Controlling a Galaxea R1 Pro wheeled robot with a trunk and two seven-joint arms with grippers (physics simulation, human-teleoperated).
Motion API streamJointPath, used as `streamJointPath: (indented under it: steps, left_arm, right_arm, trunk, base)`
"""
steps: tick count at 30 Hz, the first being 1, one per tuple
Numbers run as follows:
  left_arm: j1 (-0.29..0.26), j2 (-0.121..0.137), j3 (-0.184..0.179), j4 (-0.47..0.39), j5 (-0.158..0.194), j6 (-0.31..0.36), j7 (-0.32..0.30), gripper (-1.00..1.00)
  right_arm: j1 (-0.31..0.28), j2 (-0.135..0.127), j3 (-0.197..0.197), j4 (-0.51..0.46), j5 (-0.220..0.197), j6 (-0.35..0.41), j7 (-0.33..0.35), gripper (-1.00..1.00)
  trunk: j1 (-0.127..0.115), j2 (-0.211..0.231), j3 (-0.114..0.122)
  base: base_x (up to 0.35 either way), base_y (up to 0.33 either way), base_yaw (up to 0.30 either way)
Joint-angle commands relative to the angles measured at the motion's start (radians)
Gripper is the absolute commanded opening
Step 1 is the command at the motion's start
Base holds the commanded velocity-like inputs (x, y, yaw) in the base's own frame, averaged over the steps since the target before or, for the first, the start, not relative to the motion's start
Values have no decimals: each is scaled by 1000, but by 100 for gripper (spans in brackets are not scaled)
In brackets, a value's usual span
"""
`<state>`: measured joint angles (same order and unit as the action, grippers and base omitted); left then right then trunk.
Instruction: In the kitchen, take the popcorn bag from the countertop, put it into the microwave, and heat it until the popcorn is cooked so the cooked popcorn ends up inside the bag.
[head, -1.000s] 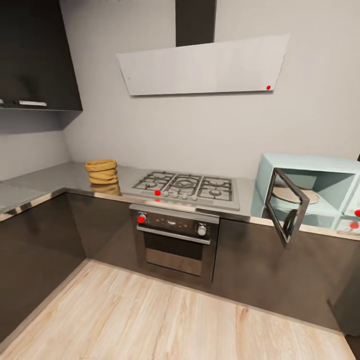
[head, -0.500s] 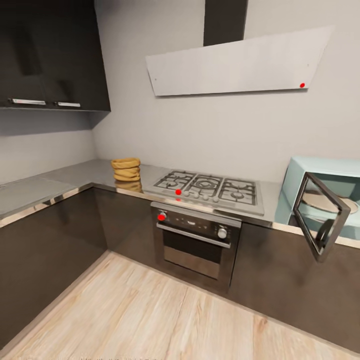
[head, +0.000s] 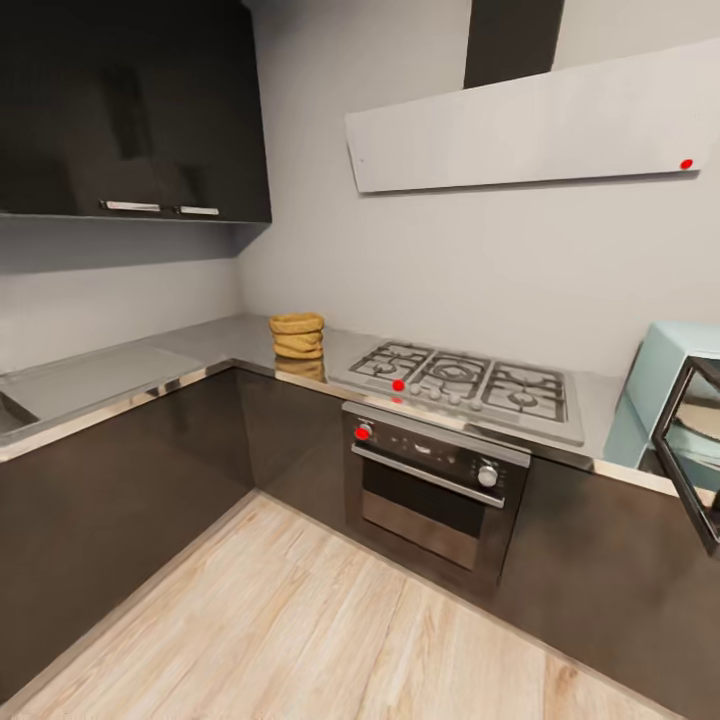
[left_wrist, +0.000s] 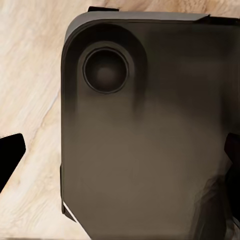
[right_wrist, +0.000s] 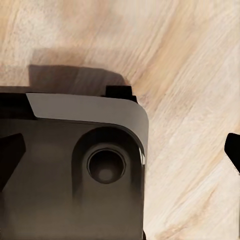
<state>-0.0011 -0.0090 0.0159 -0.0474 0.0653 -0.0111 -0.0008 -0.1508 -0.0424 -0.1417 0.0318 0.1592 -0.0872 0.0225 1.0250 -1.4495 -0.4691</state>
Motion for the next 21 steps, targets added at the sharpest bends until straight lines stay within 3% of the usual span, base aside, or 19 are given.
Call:
streamJointPath:
  steps: [1,21]
  left_arm:
    - [0,0,1,-1,7,-1,0,100]
    - [0,1,1,-1,7,-1,0,100]
  right_arm:
    - [-1,-1,-9,3,10,-6,2,100]
    - [-1,-1,-9,3,10,-6,3,100]
  trunk:
    - [0,-1,-1]
    - [0,-1,-1]
  base:
    - [0,0,268]
    - [0,0,269]
